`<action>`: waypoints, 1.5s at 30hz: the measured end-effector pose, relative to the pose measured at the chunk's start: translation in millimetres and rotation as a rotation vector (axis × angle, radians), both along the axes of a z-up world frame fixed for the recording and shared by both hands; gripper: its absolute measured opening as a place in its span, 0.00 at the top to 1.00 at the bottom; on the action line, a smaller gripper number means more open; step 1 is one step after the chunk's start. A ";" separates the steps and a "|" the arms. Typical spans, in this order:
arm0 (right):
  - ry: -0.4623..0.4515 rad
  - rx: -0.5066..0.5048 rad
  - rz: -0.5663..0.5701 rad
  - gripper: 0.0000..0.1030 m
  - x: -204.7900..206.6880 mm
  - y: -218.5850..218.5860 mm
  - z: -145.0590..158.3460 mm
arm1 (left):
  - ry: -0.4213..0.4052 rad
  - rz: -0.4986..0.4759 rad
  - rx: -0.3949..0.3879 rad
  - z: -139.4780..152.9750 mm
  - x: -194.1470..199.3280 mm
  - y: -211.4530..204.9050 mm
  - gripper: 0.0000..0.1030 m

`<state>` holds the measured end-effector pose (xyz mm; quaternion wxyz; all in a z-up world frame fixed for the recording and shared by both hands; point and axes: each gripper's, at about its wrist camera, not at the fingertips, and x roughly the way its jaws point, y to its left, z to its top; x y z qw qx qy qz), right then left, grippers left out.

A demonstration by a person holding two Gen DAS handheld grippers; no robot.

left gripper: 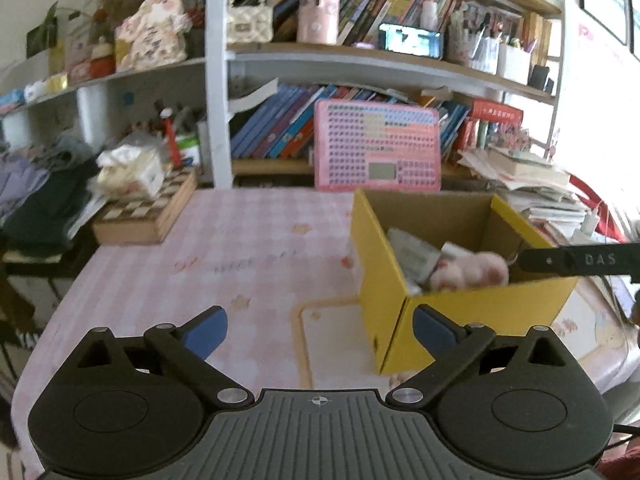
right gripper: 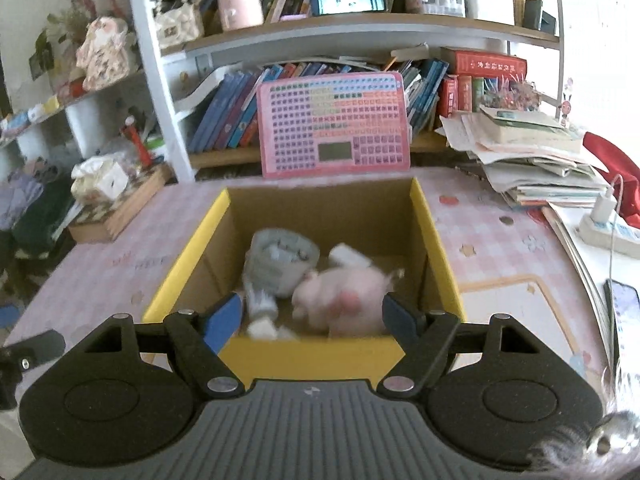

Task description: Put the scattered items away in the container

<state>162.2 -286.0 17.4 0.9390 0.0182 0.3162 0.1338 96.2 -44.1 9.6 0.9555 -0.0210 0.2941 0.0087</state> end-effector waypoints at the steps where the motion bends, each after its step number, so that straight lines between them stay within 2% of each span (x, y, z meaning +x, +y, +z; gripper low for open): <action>1: 0.004 -0.004 0.001 0.26 -7.6 2.3 -2.6 | 0.008 0.009 0.002 -1.1 -5.3 2.2 0.02; 8: 0.038 -0.020 0.010 0.23 -53.7 16.1 -17.8 | 0.054 0.053 0.029 -8.5 -39.0 11.3 0.02; 18: 0.061 -0.059 0.019 0.15 -87.9 32.3 -25.0 | 0.088 0.061 0.068 -10.3 -64.1 11.2 0.00; 27: 0.087 -0.074 -0.008 0.09 -101.4 34.3 -28.2 | 0.121 0.034 0.042 -14.9 -73.6 13.4 0.00; 45: 0.099 -0.093 0.066 0.06 -112.5 49.2 -29.6 | 0.139 0.056 0.048 -18.1 -87.1 14.4 0.00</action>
